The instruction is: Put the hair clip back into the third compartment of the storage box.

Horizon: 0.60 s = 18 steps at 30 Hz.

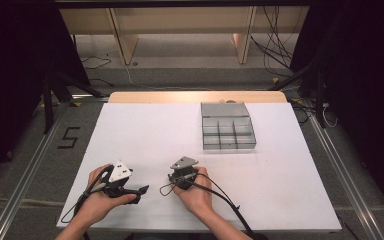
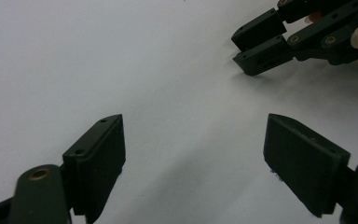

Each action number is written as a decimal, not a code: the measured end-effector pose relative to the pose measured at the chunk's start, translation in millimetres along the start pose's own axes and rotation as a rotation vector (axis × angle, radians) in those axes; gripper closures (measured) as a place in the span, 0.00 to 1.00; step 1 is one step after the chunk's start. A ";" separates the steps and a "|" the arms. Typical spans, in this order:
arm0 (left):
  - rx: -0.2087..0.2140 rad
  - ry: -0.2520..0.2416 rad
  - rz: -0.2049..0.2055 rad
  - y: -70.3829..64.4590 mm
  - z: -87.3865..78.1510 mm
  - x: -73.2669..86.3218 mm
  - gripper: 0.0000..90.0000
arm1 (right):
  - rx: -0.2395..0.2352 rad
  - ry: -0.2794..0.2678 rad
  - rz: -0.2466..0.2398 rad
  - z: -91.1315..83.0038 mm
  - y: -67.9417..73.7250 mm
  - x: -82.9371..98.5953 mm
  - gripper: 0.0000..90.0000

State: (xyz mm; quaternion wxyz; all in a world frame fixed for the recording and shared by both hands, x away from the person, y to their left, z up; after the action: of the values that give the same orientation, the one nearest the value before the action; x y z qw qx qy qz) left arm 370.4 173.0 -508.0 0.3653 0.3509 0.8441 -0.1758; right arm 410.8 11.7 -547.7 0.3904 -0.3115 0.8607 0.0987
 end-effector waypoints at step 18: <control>-0.002 0.003 0.008 0.5 -0.3 0.3 0.23 | 0.008 -0.005 0.016 0.4 -2.6 0.0 0.90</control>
State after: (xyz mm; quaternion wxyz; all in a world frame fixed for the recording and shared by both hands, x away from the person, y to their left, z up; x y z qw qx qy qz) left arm 370.4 173.6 -508.0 0.3650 0.3540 0.8436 -0.1729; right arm 412.7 9.9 -547.8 0.3929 -0.3029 0.8626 0.0990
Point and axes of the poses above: each handheld gripper's, and its own axes: z roughly forward along the jaws, x roughly out of its underside, y roughly to its left, the point moved 7 cm from there along z, roughly forward along the jaws, and after that the axes turned 7 degrees about x, right-handed, at the moved point
